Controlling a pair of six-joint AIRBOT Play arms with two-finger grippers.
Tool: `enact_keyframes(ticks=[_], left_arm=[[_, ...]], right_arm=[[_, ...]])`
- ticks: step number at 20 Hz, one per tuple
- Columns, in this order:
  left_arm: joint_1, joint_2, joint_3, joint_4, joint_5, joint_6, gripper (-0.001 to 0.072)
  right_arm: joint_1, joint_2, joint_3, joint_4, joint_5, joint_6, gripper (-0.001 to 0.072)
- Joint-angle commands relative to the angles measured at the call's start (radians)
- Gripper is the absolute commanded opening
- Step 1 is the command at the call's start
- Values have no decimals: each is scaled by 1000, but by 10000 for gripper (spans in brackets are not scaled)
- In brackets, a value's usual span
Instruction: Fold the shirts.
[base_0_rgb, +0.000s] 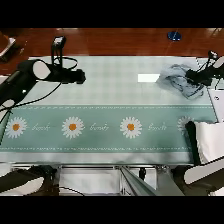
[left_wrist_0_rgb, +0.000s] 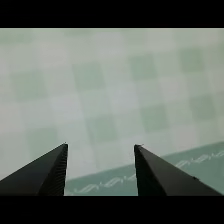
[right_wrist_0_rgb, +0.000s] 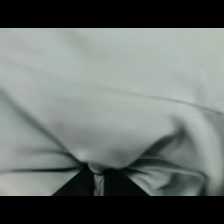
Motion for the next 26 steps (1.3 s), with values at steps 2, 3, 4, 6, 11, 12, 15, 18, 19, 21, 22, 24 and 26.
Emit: enact_keyframes(ticks=[2,3,4,6,11,12,15,18,19,21,22,24,26], left_arm=[[71,157,-44,-3,-335,71,506],[72,227,-100,-24,-329,61,506],[69,311,-172,-66,-314,61,506],[55,489,-328,-169,-245,61,506],[30,807,-590,-295,-73,61,506],[30,829,-605,-295,-76,61,506],[30,839,-616,-307,-78,61,506],[30,836,-617,-319,-77,61,506],[30,836,-617,-320,-77,61,506],[30,835,-617,-320,-76,61,506],[30,833,-617,-320,-76,61,506],[30,830,-618,-320,-76,61,506],[30,830,-618,-320,-76,61,506]], right_arm=[[37,208,87,196,7,-149,29],[56,275,109,208,-10,-156,29],[78,338,139,207,-16,-158,29],[126,449,193,208,-11,-161,29],[266,670,267,201,-9,-185,29],[288,704,267,201,8,-192,29],[362,776,267,202,191,-197,29],[531,784,219,203,385,-233,29],[606,784,165,202,394,-230,29],[737,780,16,198,343,-203,29],[783,774,-70,187,289,-172,29],[850,750,-247,180,151,-104,29],[901,689,-375,218,17,-55,29]])
